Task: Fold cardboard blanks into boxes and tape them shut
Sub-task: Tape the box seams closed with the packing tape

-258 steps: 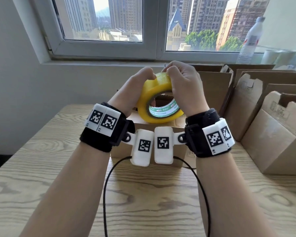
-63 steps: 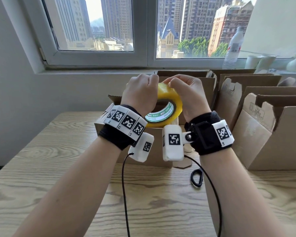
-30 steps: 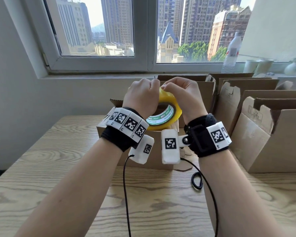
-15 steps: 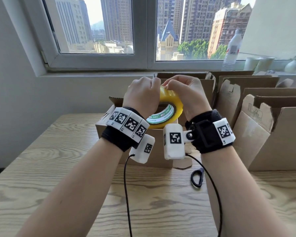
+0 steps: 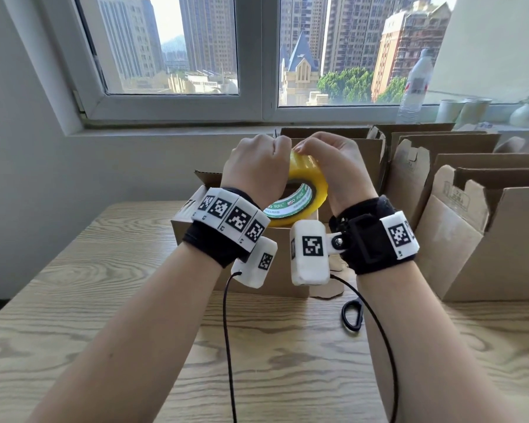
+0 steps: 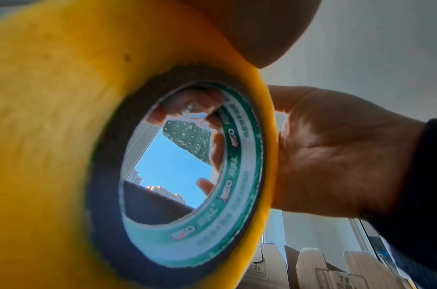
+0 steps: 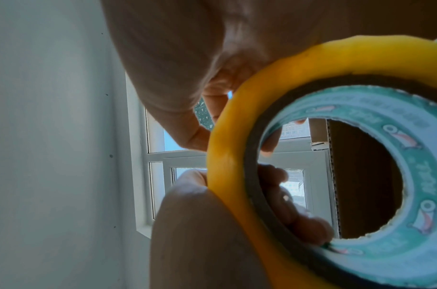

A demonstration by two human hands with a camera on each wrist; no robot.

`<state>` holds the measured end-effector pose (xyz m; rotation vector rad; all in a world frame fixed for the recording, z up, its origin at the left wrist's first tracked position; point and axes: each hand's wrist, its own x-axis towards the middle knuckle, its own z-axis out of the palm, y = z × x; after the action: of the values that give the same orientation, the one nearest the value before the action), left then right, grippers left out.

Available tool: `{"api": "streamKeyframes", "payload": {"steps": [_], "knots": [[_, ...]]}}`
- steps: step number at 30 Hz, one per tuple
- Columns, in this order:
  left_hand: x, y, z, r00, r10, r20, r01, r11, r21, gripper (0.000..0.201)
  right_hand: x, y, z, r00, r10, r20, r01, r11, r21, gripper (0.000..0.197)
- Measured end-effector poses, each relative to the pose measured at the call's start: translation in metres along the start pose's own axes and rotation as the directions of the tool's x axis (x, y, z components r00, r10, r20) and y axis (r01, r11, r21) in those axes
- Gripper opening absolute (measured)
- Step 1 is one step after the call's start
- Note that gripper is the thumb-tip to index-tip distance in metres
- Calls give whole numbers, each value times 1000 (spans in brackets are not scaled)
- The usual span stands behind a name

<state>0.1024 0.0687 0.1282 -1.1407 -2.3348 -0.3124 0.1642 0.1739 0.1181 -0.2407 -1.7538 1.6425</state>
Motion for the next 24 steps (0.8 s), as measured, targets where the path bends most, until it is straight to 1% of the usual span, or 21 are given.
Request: {"api": "streamKeyframes", "payload": {"steps": [3,8,15,19,21,23,24], "knots": [[-1,0,-1,1000,12,7,-12,1000,13,25,0,-1,1,1000,-1,4,1,1000,23,15],[1,-2,2,999,35,16,-35,999,19,27,1,-2,-2,1000,11,26,-12,999,43,12],[6,-5,4,999,40,16,-40,999,-3,27,4,3,0,996,19,89,-16,999,-42,18],[7,-6,5,999,40,20,-40,999,7,29,6,2,-3,993,48,104,-46,999,-15,26],[8,-7,6,999,39,21,-39,999,4,27,7,1,-5,991,63,114,-63,998,-7,18],[8,-8,7,999,31,19,-31,1000,-7,27,7,0,-7,988,73,133,-78,996,33,1],[9,-8,7,999,28,21,-28,1000,-10,27,8,1,-9,989,70,134,-77,996,49,8]]}}
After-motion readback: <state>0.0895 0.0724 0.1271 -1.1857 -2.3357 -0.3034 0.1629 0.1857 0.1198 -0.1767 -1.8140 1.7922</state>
